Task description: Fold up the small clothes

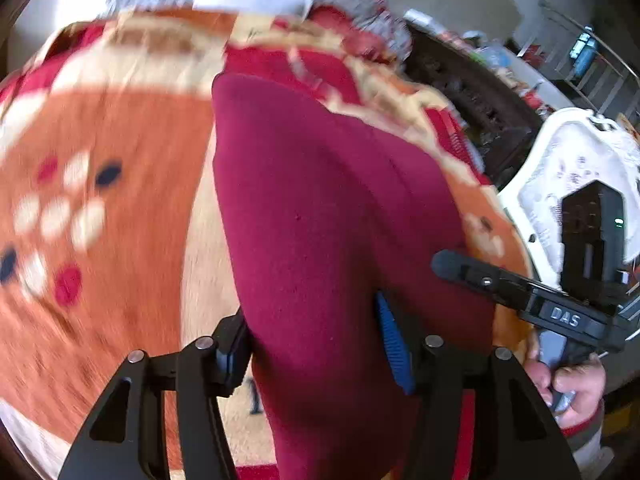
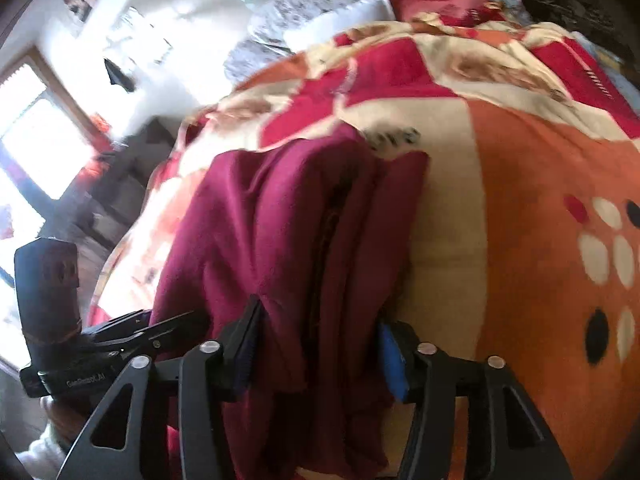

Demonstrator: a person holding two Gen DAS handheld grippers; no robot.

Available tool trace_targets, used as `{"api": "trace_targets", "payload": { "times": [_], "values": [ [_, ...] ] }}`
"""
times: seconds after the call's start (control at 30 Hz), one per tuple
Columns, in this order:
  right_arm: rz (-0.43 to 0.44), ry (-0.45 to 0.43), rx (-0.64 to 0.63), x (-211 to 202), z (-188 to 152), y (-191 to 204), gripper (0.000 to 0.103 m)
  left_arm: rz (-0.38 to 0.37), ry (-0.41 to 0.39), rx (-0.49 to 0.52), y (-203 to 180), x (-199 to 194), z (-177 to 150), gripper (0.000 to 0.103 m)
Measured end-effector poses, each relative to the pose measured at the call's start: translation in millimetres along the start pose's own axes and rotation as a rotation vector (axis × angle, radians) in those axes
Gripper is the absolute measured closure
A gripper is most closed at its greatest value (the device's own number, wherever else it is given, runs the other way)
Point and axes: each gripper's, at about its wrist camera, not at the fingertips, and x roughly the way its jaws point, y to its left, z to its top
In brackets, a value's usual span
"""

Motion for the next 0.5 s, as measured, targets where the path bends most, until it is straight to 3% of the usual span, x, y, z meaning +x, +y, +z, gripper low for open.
{"api": "trace_targets", "payload": {
  "times": [0.1, 0.23, 0.3, 0.4, 0.5],
  "values": [
    [-0.028, -0.079, -0.027, -31, 0, 9, 0.040, 0.010, -0.040, -0.025, 6, -4, -2, 0.037],
    [-0.057, -0.130, -0.212, -51, 6, 46, 0.043, 0.077, -0.056, 0.008, 0, -13, 0, 0.036],
    [-0.049, -0.112, -0.286, -46, 3, 62, 0.054, 0.127, -0.077, 0.046, -6, -17, 1, 0.036],
    [-0.138, -0.076, -0.344, -26, -4, 69, 0.061, 0.180, -0.099, 0.074, -11, -20, -1, 0.035],
    [-0.205, 0.001, -0.322, 2, -16, 56, 0.062, 0.203, -0.110, 0.080, -12, -24, -3, 0.035]
  ]
}}
